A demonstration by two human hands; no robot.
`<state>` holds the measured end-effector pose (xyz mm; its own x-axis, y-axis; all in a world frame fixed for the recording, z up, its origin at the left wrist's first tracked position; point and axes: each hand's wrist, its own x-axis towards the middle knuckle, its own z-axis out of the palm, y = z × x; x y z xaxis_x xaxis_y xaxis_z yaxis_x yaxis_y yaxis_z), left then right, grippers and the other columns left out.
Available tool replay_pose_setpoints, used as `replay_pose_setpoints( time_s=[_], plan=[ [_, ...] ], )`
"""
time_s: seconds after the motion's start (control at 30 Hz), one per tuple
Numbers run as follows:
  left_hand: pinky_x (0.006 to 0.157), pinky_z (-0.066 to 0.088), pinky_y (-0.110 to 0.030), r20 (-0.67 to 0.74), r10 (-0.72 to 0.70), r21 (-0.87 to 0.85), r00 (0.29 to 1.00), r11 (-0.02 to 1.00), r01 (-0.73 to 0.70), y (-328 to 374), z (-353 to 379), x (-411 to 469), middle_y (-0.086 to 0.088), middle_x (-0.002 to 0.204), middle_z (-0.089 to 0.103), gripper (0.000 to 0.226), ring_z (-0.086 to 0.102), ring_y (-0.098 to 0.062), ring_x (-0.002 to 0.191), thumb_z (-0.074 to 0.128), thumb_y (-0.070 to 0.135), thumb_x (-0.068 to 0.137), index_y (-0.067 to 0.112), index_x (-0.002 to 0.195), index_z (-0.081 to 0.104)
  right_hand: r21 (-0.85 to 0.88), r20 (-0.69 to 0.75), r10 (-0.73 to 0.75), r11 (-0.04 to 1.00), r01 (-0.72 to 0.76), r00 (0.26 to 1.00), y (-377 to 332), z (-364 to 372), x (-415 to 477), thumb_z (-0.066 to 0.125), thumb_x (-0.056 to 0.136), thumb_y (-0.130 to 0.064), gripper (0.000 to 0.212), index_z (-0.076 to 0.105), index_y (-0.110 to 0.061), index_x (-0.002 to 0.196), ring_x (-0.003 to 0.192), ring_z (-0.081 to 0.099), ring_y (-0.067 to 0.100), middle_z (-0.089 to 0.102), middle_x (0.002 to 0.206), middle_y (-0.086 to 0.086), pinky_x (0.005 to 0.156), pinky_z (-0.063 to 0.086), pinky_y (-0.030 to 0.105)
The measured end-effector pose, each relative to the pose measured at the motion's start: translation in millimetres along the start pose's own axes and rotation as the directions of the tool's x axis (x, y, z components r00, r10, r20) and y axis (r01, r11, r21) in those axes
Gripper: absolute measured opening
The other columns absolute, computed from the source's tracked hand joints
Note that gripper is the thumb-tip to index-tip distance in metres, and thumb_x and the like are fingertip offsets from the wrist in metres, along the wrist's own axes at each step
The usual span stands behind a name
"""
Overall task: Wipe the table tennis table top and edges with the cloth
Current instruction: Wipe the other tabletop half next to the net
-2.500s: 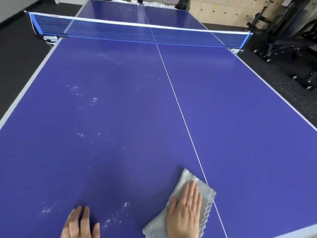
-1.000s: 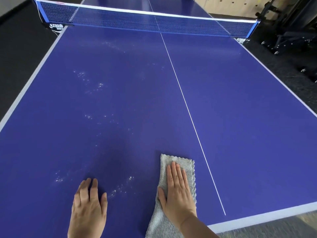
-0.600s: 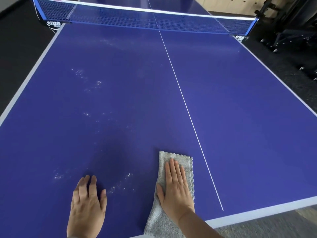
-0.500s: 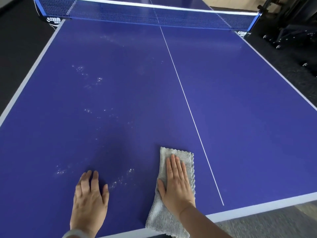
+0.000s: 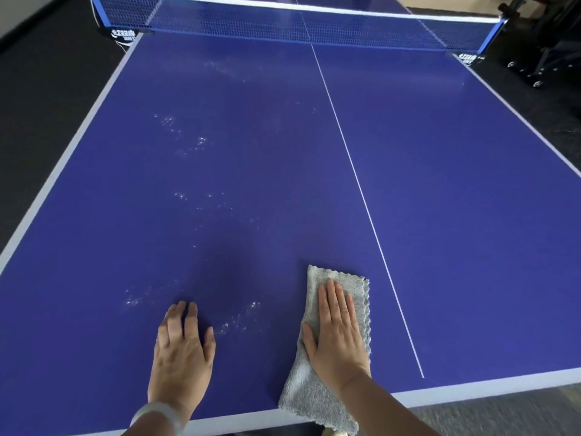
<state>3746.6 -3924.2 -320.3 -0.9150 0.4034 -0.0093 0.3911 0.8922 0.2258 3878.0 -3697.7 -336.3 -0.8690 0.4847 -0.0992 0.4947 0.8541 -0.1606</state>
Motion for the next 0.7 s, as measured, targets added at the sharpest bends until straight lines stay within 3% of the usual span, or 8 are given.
replay_pose_setpoints(
  time_s=[0.13, 0.3, 0.7],
  plan=[
    [0.095, 0.052, -0.056, 0.014, 0.006, -0.003, 1.000, 1.000, -0.006, -1.5, 1.6, 0.8, -0.021, 0.135, 0.044, 0.067, 0.046, -0.040, 0.123, 0.029, 0.042, 0.094, -0.007, 0.133, 0.053, 0.011, -0.010, 0.003, 1.000, -0.003, 1.000, 0.2, 0.2, 0.0, 0.012, 0.100, -0.054, 0.076, -0.004, -0.009, 0.158, 0.153, -0.017, 0.017, -0.012, 0.167, 0.005, 0.124, -0.005, 0.038],
    [0.098, 0.050, -0.054, 0.032, -0.009, -0.005, 0.999, 1.000, 0.010, -0.3, -0.7, 1.5, -0.021, 0.134, 0.045, 0.082, 0.046, -0.040, 0.123, 0.007, 0.054, 0.102, -0.007, 0.133, 0.053, 0.013, -0.007, 0.002, 1.000, -0.002, 1.000, 0.7, 0.2, -0.3, 0.012, 0.100, -0.054, 0.075, -0.006, -0.010, 0.158, 0.153, -0.018, 0.016, -0.013, 0.166, 0.005, 0.124, -0.004, 0.038],
    [0.093, 0.054, -0.053, 0.096, -0.026, -0.008, 0.995, 1.000, 0.027, 3.1, -7.1, 1.9, -0.022, 0.134, 0.045, 0.086, 0.048, -0.040, 0.120, 0.006, 0.058, 0.100, -0.007, 0.132, 0.053, -0.022, 0.037, 0.010, 1.000, -0.010, 0.999, 0.0, -2.7, 0.0, 0.002, 0.097, -0.056, 0.075, -0.019, -0.012, 0.155, 0.149, -0.030, 0.014, -0.025, 0.164, 0.003, 0.124, -0.010, 0.037]
  ],
)
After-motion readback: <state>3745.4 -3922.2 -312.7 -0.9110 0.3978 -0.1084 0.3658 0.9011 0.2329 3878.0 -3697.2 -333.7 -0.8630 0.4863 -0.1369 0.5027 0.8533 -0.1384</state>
